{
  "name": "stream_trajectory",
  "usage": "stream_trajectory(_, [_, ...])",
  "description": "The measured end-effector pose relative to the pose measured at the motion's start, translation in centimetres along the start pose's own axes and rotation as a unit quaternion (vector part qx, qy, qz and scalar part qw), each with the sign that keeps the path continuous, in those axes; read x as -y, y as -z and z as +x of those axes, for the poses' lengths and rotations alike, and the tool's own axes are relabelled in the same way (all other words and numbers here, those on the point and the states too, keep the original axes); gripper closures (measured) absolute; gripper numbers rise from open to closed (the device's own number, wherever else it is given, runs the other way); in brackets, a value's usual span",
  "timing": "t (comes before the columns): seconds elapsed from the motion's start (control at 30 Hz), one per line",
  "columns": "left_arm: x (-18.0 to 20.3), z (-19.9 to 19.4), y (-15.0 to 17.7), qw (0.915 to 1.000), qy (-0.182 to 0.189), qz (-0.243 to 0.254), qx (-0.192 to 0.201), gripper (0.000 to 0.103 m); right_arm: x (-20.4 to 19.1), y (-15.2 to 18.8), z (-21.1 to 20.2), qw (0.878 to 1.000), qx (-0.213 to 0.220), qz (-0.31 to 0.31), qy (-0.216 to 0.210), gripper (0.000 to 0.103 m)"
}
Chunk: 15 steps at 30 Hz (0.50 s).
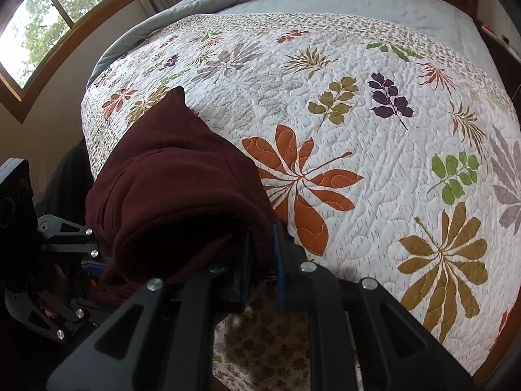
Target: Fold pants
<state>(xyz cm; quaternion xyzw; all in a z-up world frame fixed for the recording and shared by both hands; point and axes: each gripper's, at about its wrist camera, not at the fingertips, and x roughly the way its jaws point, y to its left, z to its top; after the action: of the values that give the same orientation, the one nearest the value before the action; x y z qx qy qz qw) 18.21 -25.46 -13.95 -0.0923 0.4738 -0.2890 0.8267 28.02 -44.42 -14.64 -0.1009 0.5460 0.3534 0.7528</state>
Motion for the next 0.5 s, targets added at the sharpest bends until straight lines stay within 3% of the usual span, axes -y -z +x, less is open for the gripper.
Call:
stream_trajectory(0.23, [-0.8, -0.6, 0.0, 0.9996, 0.028, -0.007, 0.004, 0.065, -0.4, 0.0, -0.7, 0.999, 0.004, 0.024, 0.020, 0.078])
stream_trajectory(0.33, [-0.9, -1.3, 0.0, 0.9988, 0.046, -0.016, 0.006, 0.053, -0.2, 0.6, -1.2, 0.998, 0.011, 0.052, 0.033, 0.064])
stream_trajectory(0.43, [-0.5, -2.7, 0.0, 0.9986, 0.045, -0.009, 0.025, 0.048, 0.4, 1.6, -2.0, 0.995, 0.028, 0.084, 0.034, 0.057])
stream_trajectory(0.5, [-0.4, -3.5, 0.0, 0.9984, 0.045, -0.007, 0.033, 0.044, 1.1, 2.8, -2.5, 0.991, 0.037, 0.118, 0.042, 0.042])
